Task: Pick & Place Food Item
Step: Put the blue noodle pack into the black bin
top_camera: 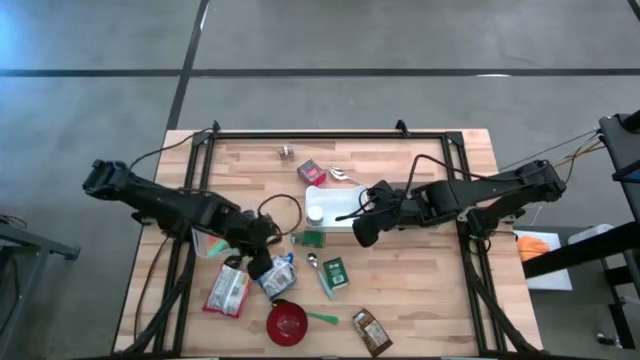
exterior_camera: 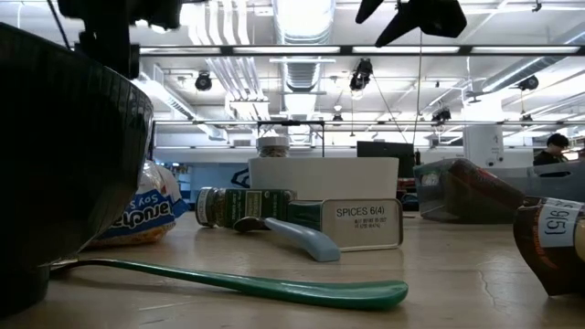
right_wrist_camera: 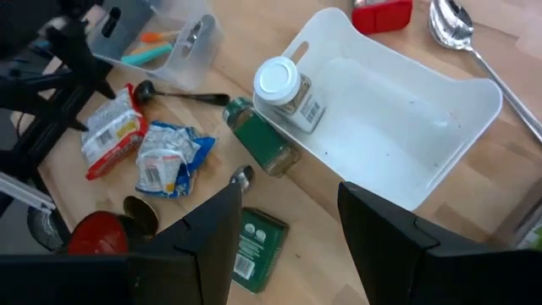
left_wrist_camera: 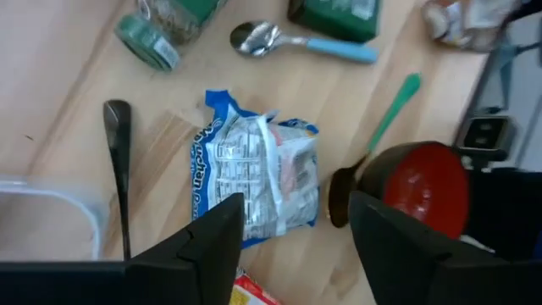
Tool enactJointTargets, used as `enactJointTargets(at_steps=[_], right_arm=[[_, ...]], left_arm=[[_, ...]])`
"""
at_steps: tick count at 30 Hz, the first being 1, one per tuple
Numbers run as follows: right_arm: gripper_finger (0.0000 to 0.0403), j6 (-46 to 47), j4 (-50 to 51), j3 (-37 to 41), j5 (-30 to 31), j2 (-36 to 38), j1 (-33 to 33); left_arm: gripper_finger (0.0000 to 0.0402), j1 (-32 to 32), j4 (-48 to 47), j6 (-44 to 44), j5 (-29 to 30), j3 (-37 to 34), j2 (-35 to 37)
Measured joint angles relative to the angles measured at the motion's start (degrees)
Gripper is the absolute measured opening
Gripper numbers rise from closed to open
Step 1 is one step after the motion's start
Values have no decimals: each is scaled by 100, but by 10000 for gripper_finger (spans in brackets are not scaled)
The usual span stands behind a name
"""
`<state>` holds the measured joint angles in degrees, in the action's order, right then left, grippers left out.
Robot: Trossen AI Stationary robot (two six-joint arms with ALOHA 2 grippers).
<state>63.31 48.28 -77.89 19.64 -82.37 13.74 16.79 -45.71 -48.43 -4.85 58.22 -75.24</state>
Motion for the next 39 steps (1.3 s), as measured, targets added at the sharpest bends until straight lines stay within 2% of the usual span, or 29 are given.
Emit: enactJointTargets(at_steps=[6, 11, 14, 22, 30, 33, 39], right_arm=[[196, 247, -7, 2, 178, 65, 143], [196, 233, -7, 2, 180, 115, 251], [196, 172, -9, 2, 183, 142, 291], [196, 63, -2, 2, 132, 151, 371], [196, 57, 102, 2, 127, 151, 571], [196, 57, 108, 2, 127, 151, 629], [196, 58, 120, 7, 129, 151, 667]], left_arm=[[185, -2, 603, 270, -328, 0, -682], [182, -84, 1186, 499, -593, 0, -1182], [181, -181, 1204, 515, -775, 0, -1479], [181, -324, 1277, 816, -784, 15, -2082], [175, -325, 1292, 1004, -721, 15, -2239], [147, -325, 1291, 1081, -718, 15, -2214], [52, -328, 1290, 1096, -686, 15, -2210]])
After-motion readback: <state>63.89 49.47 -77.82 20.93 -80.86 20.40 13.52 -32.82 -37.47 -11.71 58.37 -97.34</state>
